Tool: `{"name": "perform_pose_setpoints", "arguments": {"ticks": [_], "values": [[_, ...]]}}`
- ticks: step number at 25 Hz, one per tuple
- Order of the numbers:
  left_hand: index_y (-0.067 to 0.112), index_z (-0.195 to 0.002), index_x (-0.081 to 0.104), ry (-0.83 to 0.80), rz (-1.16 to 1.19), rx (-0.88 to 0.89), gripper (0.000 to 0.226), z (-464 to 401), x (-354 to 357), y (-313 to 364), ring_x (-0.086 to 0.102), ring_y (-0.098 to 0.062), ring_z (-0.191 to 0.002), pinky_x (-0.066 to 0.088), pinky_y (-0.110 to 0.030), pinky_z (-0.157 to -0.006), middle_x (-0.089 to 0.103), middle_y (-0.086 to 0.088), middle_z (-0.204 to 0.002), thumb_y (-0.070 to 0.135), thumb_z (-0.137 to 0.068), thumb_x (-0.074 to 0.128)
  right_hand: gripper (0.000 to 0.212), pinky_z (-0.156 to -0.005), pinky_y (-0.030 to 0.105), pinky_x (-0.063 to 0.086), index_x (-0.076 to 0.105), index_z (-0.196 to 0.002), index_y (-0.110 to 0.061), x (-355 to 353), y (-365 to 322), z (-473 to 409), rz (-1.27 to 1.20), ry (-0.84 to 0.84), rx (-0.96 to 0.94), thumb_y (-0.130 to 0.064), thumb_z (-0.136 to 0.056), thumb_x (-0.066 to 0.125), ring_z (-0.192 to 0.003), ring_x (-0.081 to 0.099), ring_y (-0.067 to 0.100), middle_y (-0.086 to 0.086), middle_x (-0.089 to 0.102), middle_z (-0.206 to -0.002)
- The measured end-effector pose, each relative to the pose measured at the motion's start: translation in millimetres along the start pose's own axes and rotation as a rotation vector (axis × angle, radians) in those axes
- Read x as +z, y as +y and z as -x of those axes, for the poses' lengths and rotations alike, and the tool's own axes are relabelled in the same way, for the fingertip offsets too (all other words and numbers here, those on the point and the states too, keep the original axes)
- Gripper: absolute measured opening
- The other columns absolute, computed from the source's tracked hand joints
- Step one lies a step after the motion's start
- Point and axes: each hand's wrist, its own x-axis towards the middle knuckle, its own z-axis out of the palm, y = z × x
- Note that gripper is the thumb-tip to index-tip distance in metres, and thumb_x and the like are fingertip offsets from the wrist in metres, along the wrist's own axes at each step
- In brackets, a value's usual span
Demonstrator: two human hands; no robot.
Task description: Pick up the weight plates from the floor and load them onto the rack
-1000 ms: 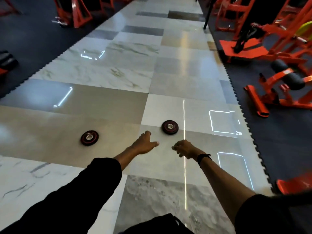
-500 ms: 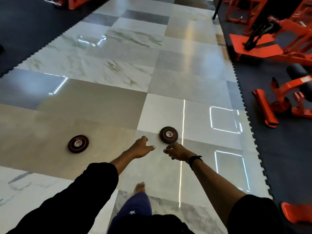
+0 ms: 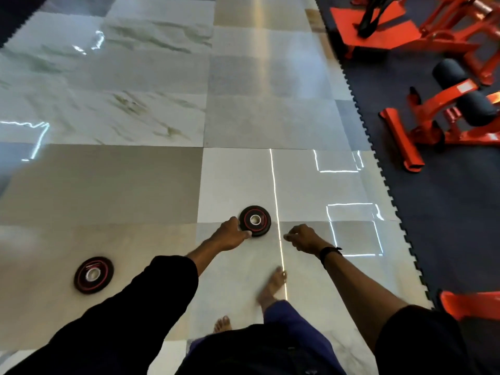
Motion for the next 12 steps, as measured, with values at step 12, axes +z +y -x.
{"name": "perform_pose_setpoints", "arguments": {"ticks": [12], "values": [[0.004, -0.138, 0.041, -0.085, -0.096, -0.183, 0.061, -197, -43, 88, 0.048, -0.031, -0.129, 0.041, -0.032, -0.100, 0.046, -0.017, -0.144, 0.040, -0.093, 0.060, 0.043, -0.099, 0.045, 0.045, 0.060, -0.119, -0.004, -97, -30, -193, -0.031, -0.084, 0.020, -0.038, -0.094, 0.054, -0.118, 0.056, 0.034, 0.017, 0.059, -0.127]]}}
